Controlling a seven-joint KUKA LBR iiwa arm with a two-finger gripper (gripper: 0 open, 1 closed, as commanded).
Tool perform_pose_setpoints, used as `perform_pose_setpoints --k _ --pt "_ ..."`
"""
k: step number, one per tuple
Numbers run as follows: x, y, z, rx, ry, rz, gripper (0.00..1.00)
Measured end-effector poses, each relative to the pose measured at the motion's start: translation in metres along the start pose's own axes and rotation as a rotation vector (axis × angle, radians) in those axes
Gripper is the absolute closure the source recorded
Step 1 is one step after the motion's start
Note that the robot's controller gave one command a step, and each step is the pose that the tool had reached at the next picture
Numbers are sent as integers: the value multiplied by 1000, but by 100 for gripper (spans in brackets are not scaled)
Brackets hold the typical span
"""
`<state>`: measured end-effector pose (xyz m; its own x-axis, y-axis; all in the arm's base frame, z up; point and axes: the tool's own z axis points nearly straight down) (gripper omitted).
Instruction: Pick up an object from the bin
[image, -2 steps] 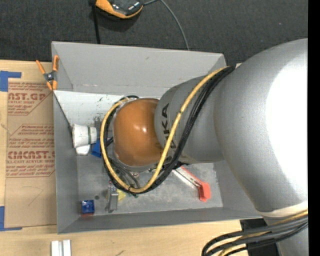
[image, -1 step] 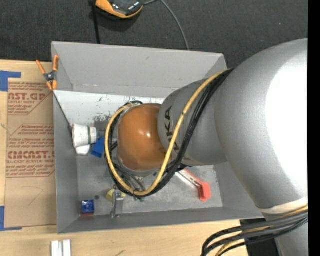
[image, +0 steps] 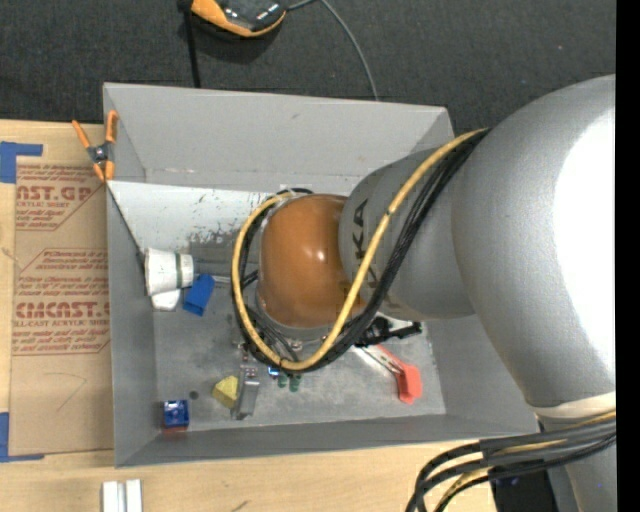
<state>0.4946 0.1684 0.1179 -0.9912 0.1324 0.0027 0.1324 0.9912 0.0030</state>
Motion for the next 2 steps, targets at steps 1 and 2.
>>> perform_pose_setpoints --k 1,2 --pt "-1 -5 48 5 7 86 0" --pt "2 0 46 -4 -9 -91 100"
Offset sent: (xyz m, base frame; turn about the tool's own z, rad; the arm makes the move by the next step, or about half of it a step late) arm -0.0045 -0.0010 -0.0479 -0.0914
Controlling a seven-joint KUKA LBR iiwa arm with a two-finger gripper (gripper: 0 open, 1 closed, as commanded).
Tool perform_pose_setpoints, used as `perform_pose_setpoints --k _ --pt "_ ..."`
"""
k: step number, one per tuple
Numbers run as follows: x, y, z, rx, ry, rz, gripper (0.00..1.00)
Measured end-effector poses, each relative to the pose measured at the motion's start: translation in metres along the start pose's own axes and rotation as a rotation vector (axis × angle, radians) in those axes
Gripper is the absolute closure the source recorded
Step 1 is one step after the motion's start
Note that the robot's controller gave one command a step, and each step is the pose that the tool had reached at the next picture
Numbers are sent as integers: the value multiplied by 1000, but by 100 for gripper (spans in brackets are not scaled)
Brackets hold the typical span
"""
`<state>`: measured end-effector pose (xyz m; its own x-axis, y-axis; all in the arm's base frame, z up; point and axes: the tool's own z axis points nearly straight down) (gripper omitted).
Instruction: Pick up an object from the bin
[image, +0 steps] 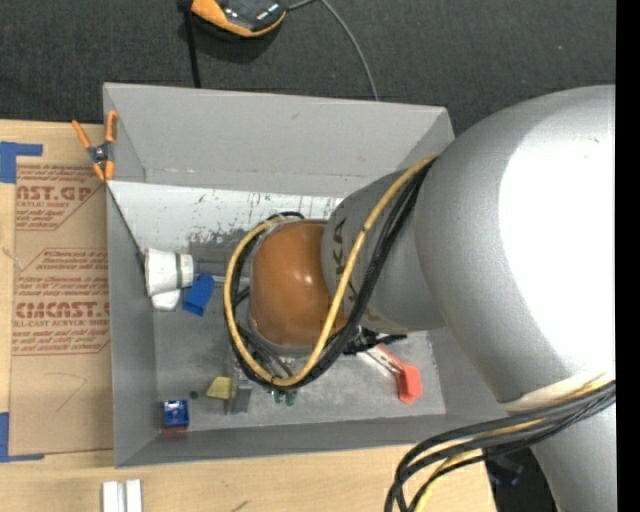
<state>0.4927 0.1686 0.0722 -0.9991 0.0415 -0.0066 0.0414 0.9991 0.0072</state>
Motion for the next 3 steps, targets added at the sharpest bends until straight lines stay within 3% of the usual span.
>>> perform_pose_setpoints --k 3 --pt "3 -1 -19 3 10 0 100"
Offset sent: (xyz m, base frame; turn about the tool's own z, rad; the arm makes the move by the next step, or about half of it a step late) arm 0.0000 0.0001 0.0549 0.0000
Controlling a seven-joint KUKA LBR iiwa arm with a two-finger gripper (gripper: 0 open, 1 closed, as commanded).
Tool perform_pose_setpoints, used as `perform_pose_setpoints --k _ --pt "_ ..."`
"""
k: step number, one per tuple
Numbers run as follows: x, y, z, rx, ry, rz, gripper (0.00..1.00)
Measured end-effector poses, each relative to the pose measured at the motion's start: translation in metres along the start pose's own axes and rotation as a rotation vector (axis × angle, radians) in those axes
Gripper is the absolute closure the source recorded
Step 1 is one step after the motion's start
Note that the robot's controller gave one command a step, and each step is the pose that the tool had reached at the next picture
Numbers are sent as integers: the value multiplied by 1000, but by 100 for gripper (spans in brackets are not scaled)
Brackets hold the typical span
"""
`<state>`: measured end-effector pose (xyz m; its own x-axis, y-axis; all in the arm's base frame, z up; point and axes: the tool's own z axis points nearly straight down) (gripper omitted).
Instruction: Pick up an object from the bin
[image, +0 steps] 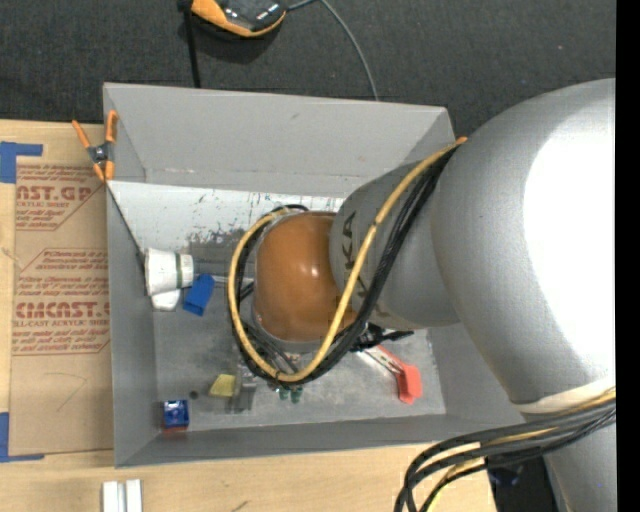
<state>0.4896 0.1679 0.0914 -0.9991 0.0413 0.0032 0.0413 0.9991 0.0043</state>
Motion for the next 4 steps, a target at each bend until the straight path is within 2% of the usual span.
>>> perform_pose_setpoints --k 1,4 --pt "-1 1 -11 -2 -5 0 100" --pt "0 1 -27 -2 -1 0 100"
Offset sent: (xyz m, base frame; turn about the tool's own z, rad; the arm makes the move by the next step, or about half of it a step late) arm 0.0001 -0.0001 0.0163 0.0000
